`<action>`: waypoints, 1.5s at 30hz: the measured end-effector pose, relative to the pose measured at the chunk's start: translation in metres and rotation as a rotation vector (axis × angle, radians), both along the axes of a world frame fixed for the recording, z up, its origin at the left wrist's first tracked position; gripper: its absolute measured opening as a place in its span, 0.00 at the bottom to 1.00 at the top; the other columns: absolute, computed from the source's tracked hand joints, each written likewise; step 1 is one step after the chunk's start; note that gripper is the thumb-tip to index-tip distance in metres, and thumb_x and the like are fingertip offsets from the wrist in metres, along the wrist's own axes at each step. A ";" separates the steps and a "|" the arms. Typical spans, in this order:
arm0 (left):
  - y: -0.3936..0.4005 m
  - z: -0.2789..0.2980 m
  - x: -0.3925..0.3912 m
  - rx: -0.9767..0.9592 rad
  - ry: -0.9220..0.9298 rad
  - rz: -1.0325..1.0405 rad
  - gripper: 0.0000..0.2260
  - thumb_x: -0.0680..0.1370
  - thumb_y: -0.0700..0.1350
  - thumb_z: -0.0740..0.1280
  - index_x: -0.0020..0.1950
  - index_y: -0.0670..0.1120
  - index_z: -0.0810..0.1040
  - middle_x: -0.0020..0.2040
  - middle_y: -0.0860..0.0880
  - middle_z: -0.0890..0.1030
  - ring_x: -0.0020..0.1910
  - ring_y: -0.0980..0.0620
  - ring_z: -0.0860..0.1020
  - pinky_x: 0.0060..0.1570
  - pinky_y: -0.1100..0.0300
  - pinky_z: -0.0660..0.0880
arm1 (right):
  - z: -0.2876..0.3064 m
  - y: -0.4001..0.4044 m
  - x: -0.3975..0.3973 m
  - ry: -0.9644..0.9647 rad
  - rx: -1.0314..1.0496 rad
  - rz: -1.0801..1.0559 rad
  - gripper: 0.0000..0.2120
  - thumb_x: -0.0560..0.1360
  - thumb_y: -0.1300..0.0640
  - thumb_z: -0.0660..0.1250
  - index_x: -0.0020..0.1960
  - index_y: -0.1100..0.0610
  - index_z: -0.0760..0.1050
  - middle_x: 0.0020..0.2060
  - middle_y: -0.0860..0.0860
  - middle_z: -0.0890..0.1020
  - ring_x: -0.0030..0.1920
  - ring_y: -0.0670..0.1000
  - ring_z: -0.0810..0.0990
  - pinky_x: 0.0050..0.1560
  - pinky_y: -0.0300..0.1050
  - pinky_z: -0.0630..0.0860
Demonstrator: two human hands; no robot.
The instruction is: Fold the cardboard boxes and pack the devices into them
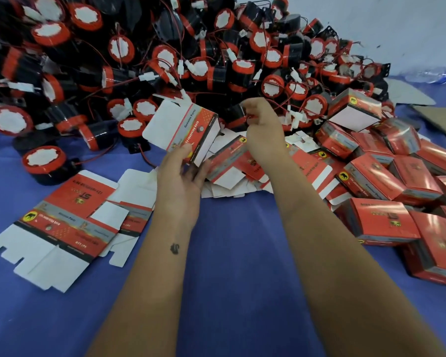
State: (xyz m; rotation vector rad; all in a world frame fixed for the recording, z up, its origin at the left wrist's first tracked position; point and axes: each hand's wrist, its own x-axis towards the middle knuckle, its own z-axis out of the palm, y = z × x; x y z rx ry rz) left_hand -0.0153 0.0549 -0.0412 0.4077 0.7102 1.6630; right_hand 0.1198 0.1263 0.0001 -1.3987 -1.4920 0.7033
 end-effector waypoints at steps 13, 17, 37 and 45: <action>0.006 -0.009 0.002 0.016 0.075 -0.040 0.11 0.76 0.44 0.68 0.58 0.47 0.79 0.53 0.50 0.85 0.54 0.53 0.83 0.55 0.55 0.80 | -0.025 0.077 -0.017 -0.686 -0.040 -0.158 0.30 0.78 0.56 0.68 0.76 0.59 0.60 0.70 0.60 0.65 0.73 0.61 0.59 0.65 0.53 0.68; 0.007 -0.010 0.002 0.014 0.078 -0.044 0.09 0.80 0.42 0.65 0.59 0.45 0.78 0.52 0.50 0.85 0.54 0.53 0.83 0.54 0.56 0.80 | -0.028 0.080 -0.018 -0.627 -0.010 -0.230 0.24 0.76 0.54 0.69 0.68 0.61 0.67 0.65 0.59 0.70 0.71 0.59 0.61 0.57 0.52 0.72; -0.004 -0.012 0.022 0.077 1.014 0.179 0.27 0.70 0.49 0.79 0.63 0.50 0.69 0.52 0.61 0.78 0.49 0.70 0.76 0.41 0.76 0.71 | -0.034 -0.065 -0.005 0.085 0.476 -0.287 0.29 0.65 0.58 0.70 0.66 0.56 0.68 0.57 0.47 0.72 0.58 0.49 0.73 0.61 0.48 0.73; 0.003 -0.014 0.015 0.109 1.037 0.038 0.25 0.72 0.39 0.76 0.65 0.52 0.72 0.55 0.56 0.81 0.53 0.60 0.80 0.51 0.63 0.78 | -0.038 -0.067 -0.008 -0.265 0.749 -0.174 0.18 0.69 0.59 0.74 0.58 0.63 0.78 0.59 0.57 0.79 0.57 0.55 0.74 0.61 0.43 0.69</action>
